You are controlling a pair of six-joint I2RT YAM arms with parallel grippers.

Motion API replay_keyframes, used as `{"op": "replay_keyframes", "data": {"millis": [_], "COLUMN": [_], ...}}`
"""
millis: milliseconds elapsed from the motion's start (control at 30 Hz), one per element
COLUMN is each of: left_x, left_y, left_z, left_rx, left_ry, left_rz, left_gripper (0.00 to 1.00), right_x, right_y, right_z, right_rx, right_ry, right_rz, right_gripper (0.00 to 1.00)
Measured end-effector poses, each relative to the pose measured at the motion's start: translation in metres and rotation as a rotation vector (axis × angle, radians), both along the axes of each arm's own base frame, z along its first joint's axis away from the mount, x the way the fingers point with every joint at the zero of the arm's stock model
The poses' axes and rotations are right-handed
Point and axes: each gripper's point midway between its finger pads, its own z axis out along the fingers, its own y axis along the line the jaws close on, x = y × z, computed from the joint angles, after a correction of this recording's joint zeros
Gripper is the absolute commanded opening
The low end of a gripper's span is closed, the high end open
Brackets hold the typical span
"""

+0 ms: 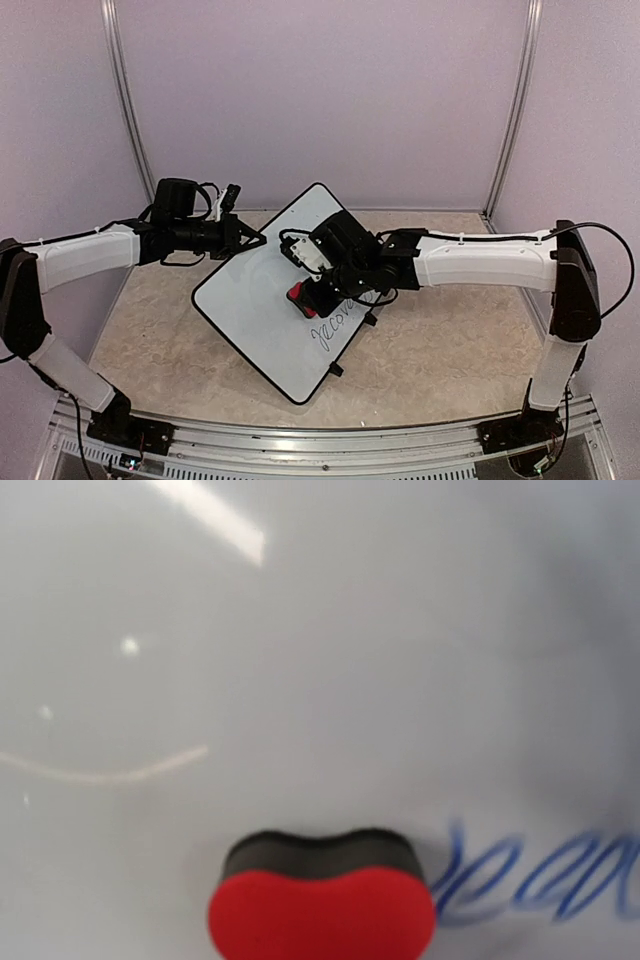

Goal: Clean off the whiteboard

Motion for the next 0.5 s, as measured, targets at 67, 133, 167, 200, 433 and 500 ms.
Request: {"op": "replay_keyframes", "data": {"millis": [67, 133, 167, 200, 433, 500], "left_x": [0.0, 0.0, 0.0, 0.0, 0.0, 0.0], "left_y": [0.0, 0.0, 0.0, 0.0, 0.0, 0.001], "left_z": [0.0, 0.0, 0.0, 0.0, -0.001, -0.001], "left_rx": [-0.001, -0.002, -0.001, -0.001, -0.001, 0.0], "left_ry": [-0.001, -0.001, -0.001, 0.0, 0.002, 0.003], "left_rz": [-0.003, -0.003, -0.003, -0.001, 0.003, 0.006], "left_gripper": [0.0, 0.0, 0.0, 0.0, 0.0, 0.0], "right_x": [0.006, 0.009, 0.011, 0.012, -0.001, -0.004], "right_y": [0.001, -0.001, -0.003, -0.004, -0.04, -0.045], "right_z": [0.004, 0.004, 0.002, 0.0, -0.034, -0.041], "right_rx": [0.013, 0.014, 0.013, 0.015, -0.027, -0.041], "right_ry": [-0.005, -0.004, -0.001, 0.001, 0.045, 0.058], "right_rz": [-0.003, -0.008, -0.011, -0.013, -0.033, -0.034], "right_gripper": [0.21, 0.21, 0.21, 0.21, 0.21, 0.21]}}
